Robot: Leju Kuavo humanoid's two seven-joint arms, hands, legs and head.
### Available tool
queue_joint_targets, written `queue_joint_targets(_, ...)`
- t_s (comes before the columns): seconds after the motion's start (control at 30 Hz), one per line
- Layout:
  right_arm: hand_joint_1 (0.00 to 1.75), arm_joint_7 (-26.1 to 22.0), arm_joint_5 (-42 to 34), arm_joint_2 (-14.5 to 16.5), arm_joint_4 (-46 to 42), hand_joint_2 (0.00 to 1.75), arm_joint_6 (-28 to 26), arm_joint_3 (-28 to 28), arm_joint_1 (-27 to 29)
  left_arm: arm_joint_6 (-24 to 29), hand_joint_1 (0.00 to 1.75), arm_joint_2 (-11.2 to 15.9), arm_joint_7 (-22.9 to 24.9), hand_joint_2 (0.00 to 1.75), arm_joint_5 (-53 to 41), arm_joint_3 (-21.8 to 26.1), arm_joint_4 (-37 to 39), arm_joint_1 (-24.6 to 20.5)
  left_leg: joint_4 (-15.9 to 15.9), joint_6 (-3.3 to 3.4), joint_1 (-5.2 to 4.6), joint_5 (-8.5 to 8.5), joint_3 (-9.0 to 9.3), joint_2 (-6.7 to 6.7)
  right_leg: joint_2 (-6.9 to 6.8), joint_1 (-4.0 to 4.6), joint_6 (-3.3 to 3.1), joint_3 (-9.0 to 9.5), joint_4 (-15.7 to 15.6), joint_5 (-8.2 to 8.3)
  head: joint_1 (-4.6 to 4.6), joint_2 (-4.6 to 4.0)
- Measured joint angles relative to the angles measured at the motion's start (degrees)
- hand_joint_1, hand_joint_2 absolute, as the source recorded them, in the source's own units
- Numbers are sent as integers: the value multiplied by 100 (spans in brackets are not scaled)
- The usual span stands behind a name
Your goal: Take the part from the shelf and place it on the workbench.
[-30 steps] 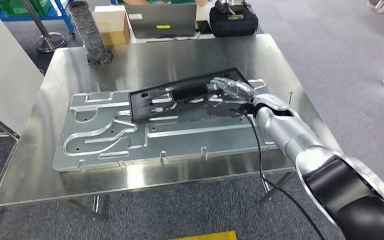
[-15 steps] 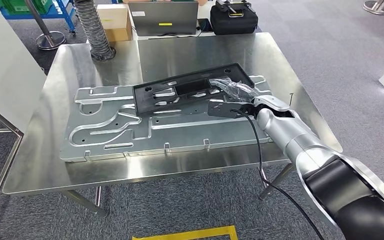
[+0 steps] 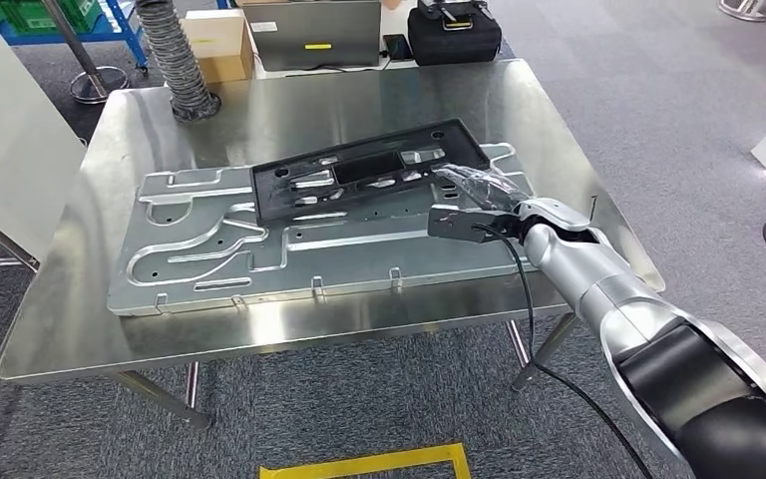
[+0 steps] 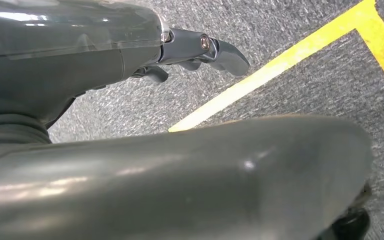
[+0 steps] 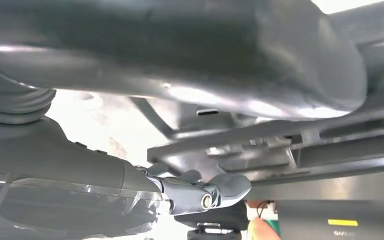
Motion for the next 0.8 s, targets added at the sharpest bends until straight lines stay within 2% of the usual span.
queue_joint_targets(0.1,0,7,-1,-19,-4,0,-11,-21,37,-5,0,3,10,0,2,1,0,5,-121,74,-10,44,12,0,5,-5,95,-43,4,37,0,0)
queue_joint_targets(0.13,0,9,1,-23,-10,0,-13,-28,45,-7,0,1,13,0,5,1,0,4,-150,104,0,76,11,5,8,-10,125,-63,42,-2,0,0)
queue_joint_targets(0.17,0,14,2,-28,-16,0,-13,-35,41,-7,0,-2,13,0,8,1,0,-3,-180,135,15,111,5,12,11,-18,158,-128,192,-117,0,0)
queue_joint_targets(0.2,0,18,3,-35,-22,0,-13,-40,38,-8,0,-7,13,0,11,1,0,-9,-202,156,26,139,-6,18,11,-35,191,-245,469,-298,0,0)
queue_joint_targets(0.27,0,26,7,-48,-27,0,-13,-45,51,-7,0,-10,13,0,16,1,0,-9,-204,177,26,173,-51,22,9,-70,258,-575,1257,-704,-1,0)
queue_joint_targets(0.3,0,29,9,-53,-26,0,-13,-46,69,-7,0,-10,13,0,19,1,0,-1,-200,175,26,185,-71,21,7,-87,281,-695,1549,-807,-1,0)
queue_joint_targets(0.33,0,31,12,-55,-26,0,-13,-46,85,-6,0,-9,13,0,23,0,0,5,-194,169,26,196,-89,20,5,-103,298,-716,1639,-800,-1,0)
queue_joint_targets(0.37,0,33,14,-56,-28,0,-13,-47,92,-5,0,-10,12,0,28,0,0,9,-185,161,27,205,-102,20,3,-117,306,-623,1497,-692,-1,0)
queue_joint_targets(0.43,0,34,15,-56,-33,0,-13,-54,79,-5,0,-14,10,0,43,0,0,10,-162,135,25,213,-117,19,-1,-135,294,-181,704,-348,1,0)
queue_joint_targets(0.47,0,34,16,-56,-35,0,-13,-60,67,-5,0,-15,9,0,48,1,0,9,-147,112,17,217,-129,18,-1,-127,271,13,332,-228,1,0)
queue_joint_targets(0.5,0,34,21,-56,-36,0,-13,-65,58,-5,0,-15,8,0,51,1,0,7,-137,81,10,226,-145,16,0,-113,243,130,86,-166,1,0)
queue_joint_targets(0.57,0,37,32,-58,-36,0,-13,-70,55,-5,0,-15,7,0,52,1,0,8,-140,10,5,259,-175,14,3,-78,180,147,-14,-142,0,0)
queue_joint_targets(0.63,0,38,37,-59,-36,0,-14,-72,56,-5,0,-14,6,0,52,1,0,13,-115,-57,12,231,-207,14,-4,-98,98,127,-47,-89,0,0)
queue_joint_targets(0.67,0,38,38,-58,-36,0,-15,-72,54,-5,0,-14,5,0,51,1,0,15,-1,-84,14,128,-258,14,-11,-109,55,119,-70,-59,-1,0)
queue_joint_targets(0.7,0,38,40,-59,-35,0,-15,-73,53,-6,0,-14,4,0,50,1,0,16,232,-102,18,-45,-355,14,-19,-116,18,105,-90,-29,-1,0)
queue_joint_targets(0.77,0,38,53,-62,-32,0,-21,-73,68,-10,0,-13,2,0,37,1,0,22,994,-121,27,-480,-656,13,-29,-94,-23,46,-88,13,-1,0)
queue_joint_targets(0.8,0,38,65,-64,-31,0,-30,-73,89,-12,0,-11,2,0,27,0,0,25,1335,-127,30,-623,-780,14,-30,-84,-30,12,-83,33,-1,0)
